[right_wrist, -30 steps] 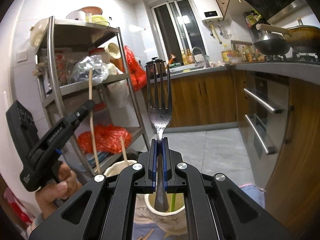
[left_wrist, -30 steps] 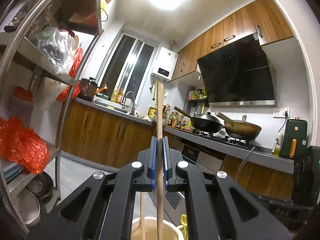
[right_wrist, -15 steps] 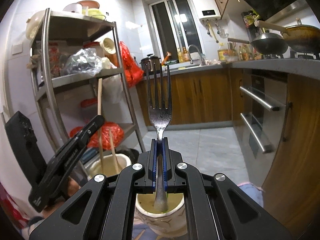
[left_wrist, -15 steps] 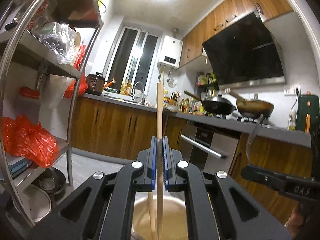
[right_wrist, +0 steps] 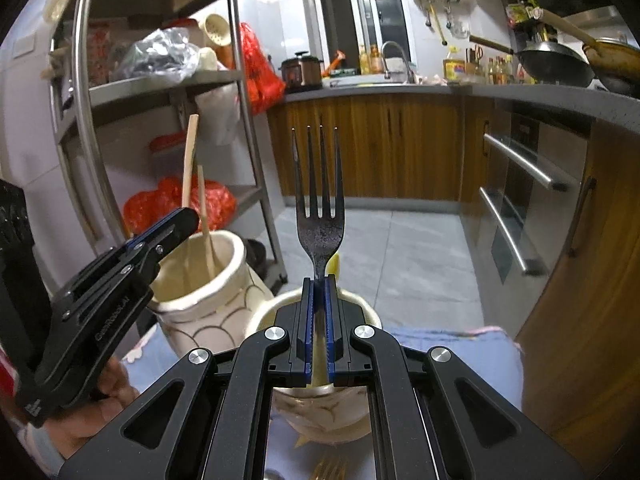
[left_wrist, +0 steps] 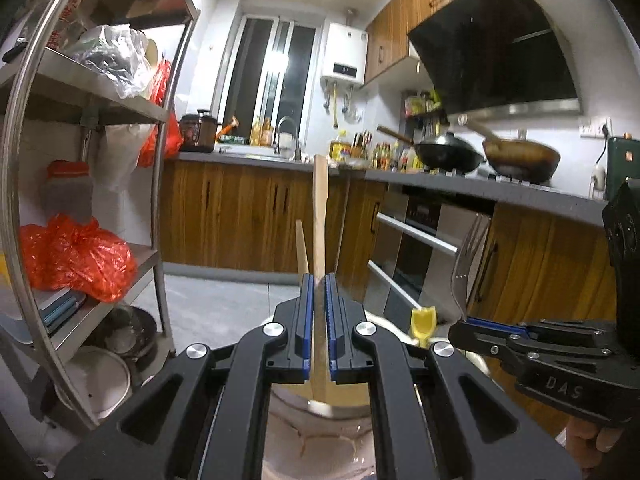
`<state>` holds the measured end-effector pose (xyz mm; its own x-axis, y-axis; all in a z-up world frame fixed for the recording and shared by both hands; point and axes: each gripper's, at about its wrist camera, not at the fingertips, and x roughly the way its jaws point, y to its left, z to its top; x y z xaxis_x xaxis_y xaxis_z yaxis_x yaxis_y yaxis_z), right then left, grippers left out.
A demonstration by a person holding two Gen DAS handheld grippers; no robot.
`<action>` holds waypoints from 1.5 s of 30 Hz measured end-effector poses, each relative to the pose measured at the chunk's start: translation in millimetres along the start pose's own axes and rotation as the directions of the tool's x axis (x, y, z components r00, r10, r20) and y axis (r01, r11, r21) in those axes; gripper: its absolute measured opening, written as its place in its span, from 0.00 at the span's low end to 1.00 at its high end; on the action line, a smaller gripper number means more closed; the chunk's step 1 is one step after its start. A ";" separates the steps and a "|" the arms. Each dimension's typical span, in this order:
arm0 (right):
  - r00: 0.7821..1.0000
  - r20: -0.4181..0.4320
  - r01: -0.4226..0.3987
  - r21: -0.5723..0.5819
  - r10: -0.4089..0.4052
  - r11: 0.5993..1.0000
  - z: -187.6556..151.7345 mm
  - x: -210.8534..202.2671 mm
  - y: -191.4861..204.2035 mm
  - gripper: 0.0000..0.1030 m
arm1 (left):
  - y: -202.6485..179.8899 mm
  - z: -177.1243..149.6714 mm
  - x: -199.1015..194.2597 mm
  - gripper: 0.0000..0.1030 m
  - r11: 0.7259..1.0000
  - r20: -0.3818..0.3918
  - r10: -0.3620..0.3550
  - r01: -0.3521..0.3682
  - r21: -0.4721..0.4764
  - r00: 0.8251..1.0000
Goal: Organize utensils
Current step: 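Drop the chopstick and fork into the holder cups and open both tools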
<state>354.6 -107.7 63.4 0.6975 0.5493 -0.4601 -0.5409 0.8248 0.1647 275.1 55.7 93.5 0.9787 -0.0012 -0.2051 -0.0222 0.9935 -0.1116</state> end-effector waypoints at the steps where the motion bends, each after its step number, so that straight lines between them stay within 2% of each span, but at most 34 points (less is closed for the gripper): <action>1: 1.000 -0.008 -0.002 0.002 0.002 1.000 -0.7 1.8 -0.3 0.06 | -1.0 -0.2 0.8 0.05 1.000 -0.011 0.001 0.000 0.006 1.000; 7: 0.999 -0.034 -0.004 0.025 0.005 1.000 -5.0 14.2 -2.9 0.06 | -4.2 -2.1 6.2 0.05 0.999 -0.056 0.006 -0.004 0.038 0.998; 19: 0.999 -0.045 -0.004 0.034 0.005 0.999 -8.1 22.9 -4.6 0.06 | -6.5 -3.0 5.8 0.05 0.998 -0.060 0.007 -0.003 0.058 0.998; 21: 0.999 -0.041 -0.004 0.032 0.006 0.999 -8.1 22.4 -4.2 0.11 | -7.3 -2.4 5.1 0.05 0.998 -0.055 0.007 -0.004 0.060 0.998; 23: 0.999 -0.031 -0.007 0.029 0.008 1.000 -7.9 19.6 -4.2 0.20 | -8.5 -1.3 1.9 0.06 0.998 -0.047 0.005 -0.002 0.061 0.999; 28: 1.000 -0.019 -0.006 0.022 0.006 1.000 -6.4 13.0 -2.4 0.21 | -8.7 3.5 -4.3 0.09 0.998 -0.034 0.000 0.002 0.063 0.999; 30: 1.000 -0.013 0.000 0.012 0.000 1.000 -5.8 9.4 -1.3 0.27 | -8.0 5.2 -8.0 0.24 0.998 -0.025 -0.001 0.002 0.062 1.000; 31: 1.000 -0.010 0.002 0.009 -0.002 1.000 -5.8 7.7 -0.7 0.31 | -7.4 6.1 -10.1 0.26 0.998 -0.020 -0.003 0.004 0.060 1.000; 34: 1.000 -0.005 0.009 -0.003 -0.009 1.000 -6.3 2.1 0.1 0.32 | -6.8 9.6 -15.8 0.28 0.998 -0.014 -0.007 0.008 0.058 1.000; 36: 1.000 -0.001 0.010 -0.003 -0.010 1.000 -6.0 -1.1 -0.2 0.36 | -5.7 11.6 -20.9 0.37 0.998 -0.002 -0.006 0.006 0.056 1.000; 38: 1.000 0.008 0.017 -0.007 -0.017 1.000 -5.8 -4.6 -0.7 0.47 | -4.1 13.5 -26.7 0.43 0.999 0.010 -0.002 0.002 0.052 1.000; 39: 1.000 0.013 0.021 -0.008 -0.021 1.000 -5.9 -6.6 -0.8 0.51 | -3.4 14.3 -29.0 0.50 0.999 0.015 0.000 -0.001 0.051 1.000; 41: 0.999 0.024 0.028 -0.011 -0.028 1.000 -6.4 -10.3 -0.6 0.65 | -1.9 15.6 -34.4 0.63 0.999 0.029 0.006 -0.007 0.048 1.000; 42: 0.999 0.028 0.032 -0.014 -0.031 0.999 -6.6 -11.3 -0.6 0.67 | -0.8 16.0 -37.9 0.71 0.999 0.036 0.007 -0.009 0.047 0.999; 45: 0.999 0.033 0.038 -0.018 -0.037 0.999 -7.1 -14.0 -1.6 0.76 | 1.2 16.8 -43.7 0.81 0.999 0.042 0.011 -0.013 0.045 0.999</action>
<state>342.3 -117.7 63.4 0.7323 0.5221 -0.4372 -0.5225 0.8425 0.1310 235.8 58.9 118.7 0.9862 0.0150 -0.1648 -0.0260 0.9976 -0.0645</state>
